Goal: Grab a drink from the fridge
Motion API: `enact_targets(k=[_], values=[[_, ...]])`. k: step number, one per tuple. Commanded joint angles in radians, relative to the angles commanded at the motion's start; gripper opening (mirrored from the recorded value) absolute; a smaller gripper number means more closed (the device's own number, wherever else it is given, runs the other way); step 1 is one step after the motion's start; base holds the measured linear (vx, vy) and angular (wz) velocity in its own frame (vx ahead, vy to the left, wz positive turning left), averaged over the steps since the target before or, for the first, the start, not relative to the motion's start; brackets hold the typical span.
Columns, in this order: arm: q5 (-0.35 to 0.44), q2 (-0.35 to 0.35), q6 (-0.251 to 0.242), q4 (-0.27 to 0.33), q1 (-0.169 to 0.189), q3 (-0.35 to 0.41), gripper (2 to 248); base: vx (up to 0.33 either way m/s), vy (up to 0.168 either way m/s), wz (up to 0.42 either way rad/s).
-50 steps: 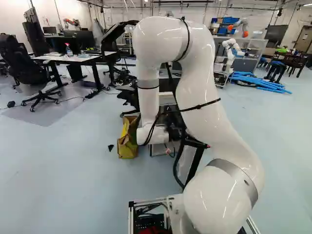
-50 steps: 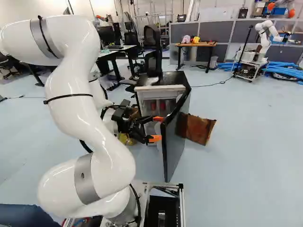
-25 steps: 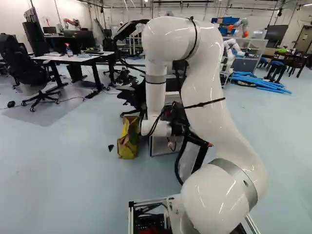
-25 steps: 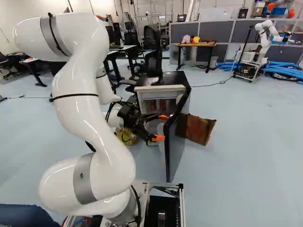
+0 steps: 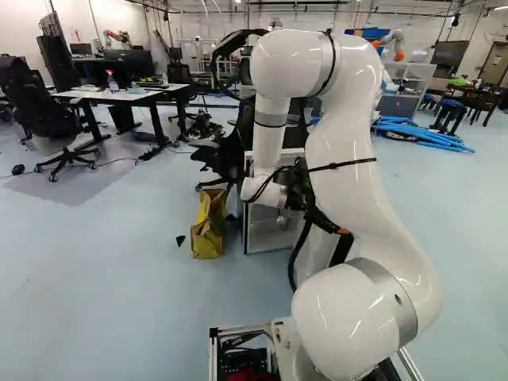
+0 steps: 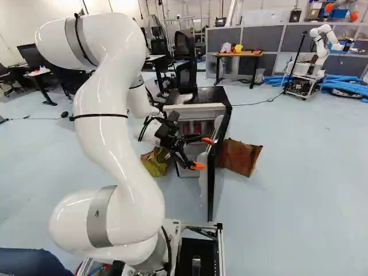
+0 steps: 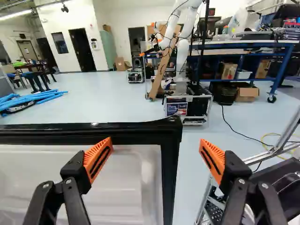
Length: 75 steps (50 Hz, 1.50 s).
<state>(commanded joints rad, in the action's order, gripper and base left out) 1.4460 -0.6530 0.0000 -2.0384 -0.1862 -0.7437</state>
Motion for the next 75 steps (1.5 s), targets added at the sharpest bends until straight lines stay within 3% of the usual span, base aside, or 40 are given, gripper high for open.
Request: enact_targets(k=[23, 51, 75], values=[[0.003, -0.016, 0.000, -0.040, 0.111, -0.096, 247, 0.000, 0.000, 0.000], [0.003, -0.035, 0.000, -0.197, 0.234, -0.199, 247, 0.000, 0.000, 0.000], [0.003, -0.055, 0.000, -0.198, 0.334, -0.289, 247, 0.000, 0.000, 0.000]])
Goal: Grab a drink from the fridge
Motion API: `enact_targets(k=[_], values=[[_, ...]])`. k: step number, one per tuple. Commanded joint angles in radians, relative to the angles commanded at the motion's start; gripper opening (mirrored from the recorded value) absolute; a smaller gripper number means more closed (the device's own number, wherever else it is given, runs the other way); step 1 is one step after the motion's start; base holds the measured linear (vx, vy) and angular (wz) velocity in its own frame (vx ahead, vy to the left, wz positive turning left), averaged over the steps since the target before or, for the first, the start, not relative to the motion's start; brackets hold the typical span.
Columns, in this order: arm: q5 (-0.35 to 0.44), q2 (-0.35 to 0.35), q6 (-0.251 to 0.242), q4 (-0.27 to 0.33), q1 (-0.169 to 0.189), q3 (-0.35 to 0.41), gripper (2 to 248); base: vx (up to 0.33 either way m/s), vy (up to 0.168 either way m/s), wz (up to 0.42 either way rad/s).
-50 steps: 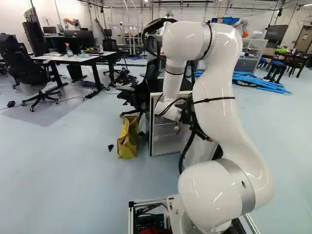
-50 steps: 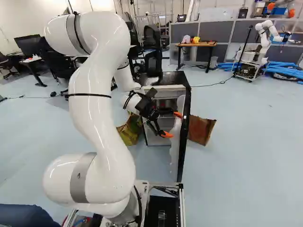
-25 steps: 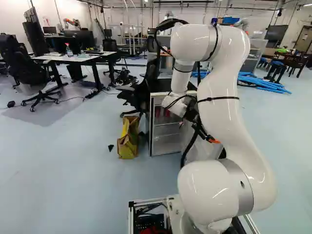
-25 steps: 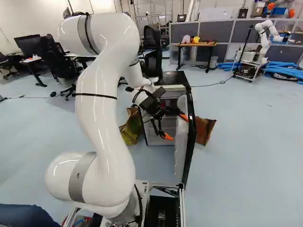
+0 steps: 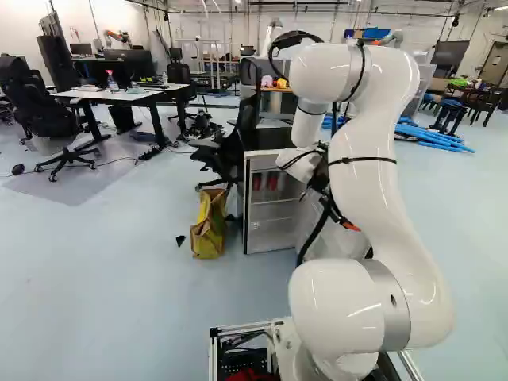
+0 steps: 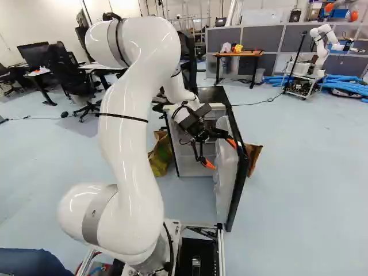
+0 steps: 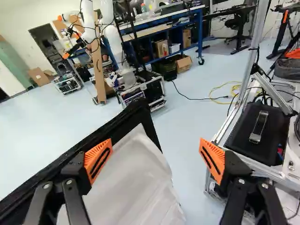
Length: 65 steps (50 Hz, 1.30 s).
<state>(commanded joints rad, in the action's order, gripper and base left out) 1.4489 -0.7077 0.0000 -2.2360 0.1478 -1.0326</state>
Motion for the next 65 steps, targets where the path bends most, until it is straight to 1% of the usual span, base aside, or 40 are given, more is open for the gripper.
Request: enact_targets(k=[31, 65], values=[[0.000, -0.037, 0.000, 0.000, 0.118, -0.128, 247, 0.000, 0.000, 0.000], [-0.001, -0.088, 0.000, 0.002, 0.226, -0.273, 247, 0.000, 0.000, 0.000]])
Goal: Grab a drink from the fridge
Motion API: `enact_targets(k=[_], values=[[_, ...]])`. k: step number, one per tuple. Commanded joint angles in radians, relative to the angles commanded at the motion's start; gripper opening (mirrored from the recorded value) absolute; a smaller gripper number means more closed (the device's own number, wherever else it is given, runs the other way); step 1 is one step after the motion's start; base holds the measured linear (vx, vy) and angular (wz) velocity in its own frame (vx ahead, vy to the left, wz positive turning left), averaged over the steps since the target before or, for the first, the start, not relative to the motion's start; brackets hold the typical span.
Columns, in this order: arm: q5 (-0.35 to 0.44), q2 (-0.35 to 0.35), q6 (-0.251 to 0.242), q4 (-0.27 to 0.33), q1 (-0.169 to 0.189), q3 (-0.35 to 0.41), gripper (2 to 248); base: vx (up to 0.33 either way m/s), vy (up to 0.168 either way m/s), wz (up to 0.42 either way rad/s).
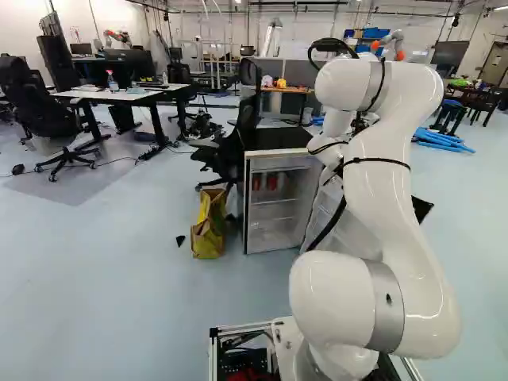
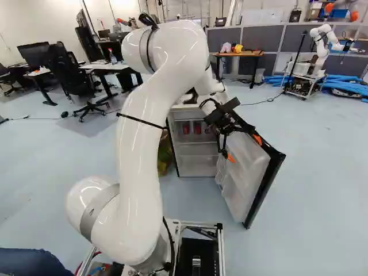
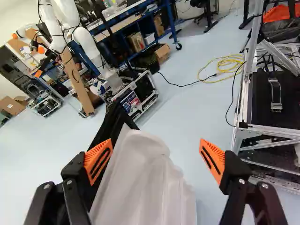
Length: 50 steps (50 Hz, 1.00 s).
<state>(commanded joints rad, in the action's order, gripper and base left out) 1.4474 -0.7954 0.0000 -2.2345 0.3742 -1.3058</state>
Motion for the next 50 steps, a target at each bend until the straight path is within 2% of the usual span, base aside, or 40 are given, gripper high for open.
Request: enact_targets(k=[14, 28, 50], values=[[-0.016, -0.022, 0.000, 0.023, 0.040, -0.057, 247, 0.000, 0.000, 0.000], [-0.044, -0.038, 0.000, 0.086, 0.068, -0.096, 247, 0.000, 0.000, 0.000], [-0.096, -0.043, 0.000, 0.220, 0.076, -0.106, 247, 0.000, 0.000, 0.000]])
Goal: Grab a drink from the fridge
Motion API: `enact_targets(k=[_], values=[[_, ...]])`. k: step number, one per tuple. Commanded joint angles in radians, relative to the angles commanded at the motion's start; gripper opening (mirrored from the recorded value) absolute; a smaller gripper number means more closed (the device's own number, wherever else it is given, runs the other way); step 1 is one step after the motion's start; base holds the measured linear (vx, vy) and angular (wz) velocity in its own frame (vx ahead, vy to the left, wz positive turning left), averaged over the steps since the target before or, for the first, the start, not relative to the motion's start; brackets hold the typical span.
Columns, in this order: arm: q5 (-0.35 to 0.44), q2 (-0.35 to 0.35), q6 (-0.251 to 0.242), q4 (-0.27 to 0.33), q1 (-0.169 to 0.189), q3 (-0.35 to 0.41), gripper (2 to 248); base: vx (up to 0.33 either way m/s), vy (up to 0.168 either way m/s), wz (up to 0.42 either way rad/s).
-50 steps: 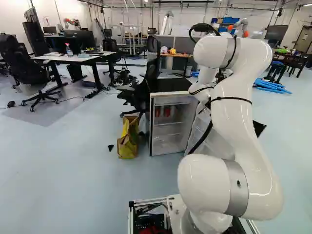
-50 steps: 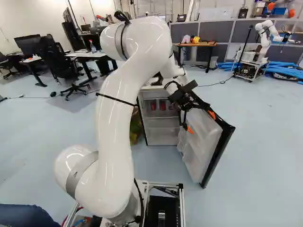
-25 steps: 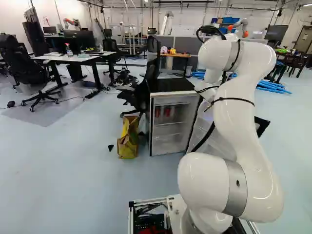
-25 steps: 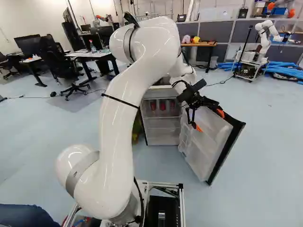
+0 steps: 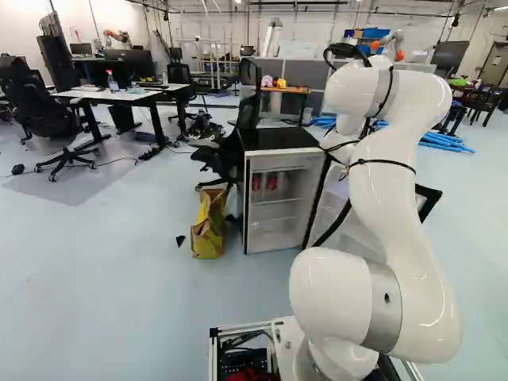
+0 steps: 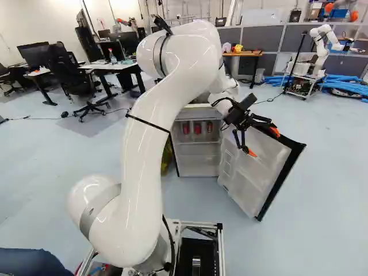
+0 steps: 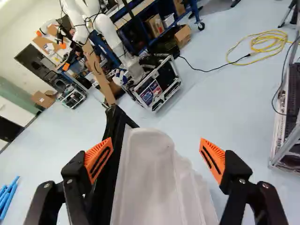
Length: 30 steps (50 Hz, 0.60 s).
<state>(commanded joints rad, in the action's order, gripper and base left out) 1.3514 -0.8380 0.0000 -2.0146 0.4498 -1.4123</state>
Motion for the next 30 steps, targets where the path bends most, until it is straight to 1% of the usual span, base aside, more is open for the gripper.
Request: enact_targets(k=[13, 30], values=[[-0.032, 0.009, 0.000, 0.082, -0.002, 0.018, 247, 0.000, 0.000, 0.000], [-0.073, 0.068, 0.000, 0.206, -0.021, 0.134, 247, 0.000, 0.000, 0.000]])
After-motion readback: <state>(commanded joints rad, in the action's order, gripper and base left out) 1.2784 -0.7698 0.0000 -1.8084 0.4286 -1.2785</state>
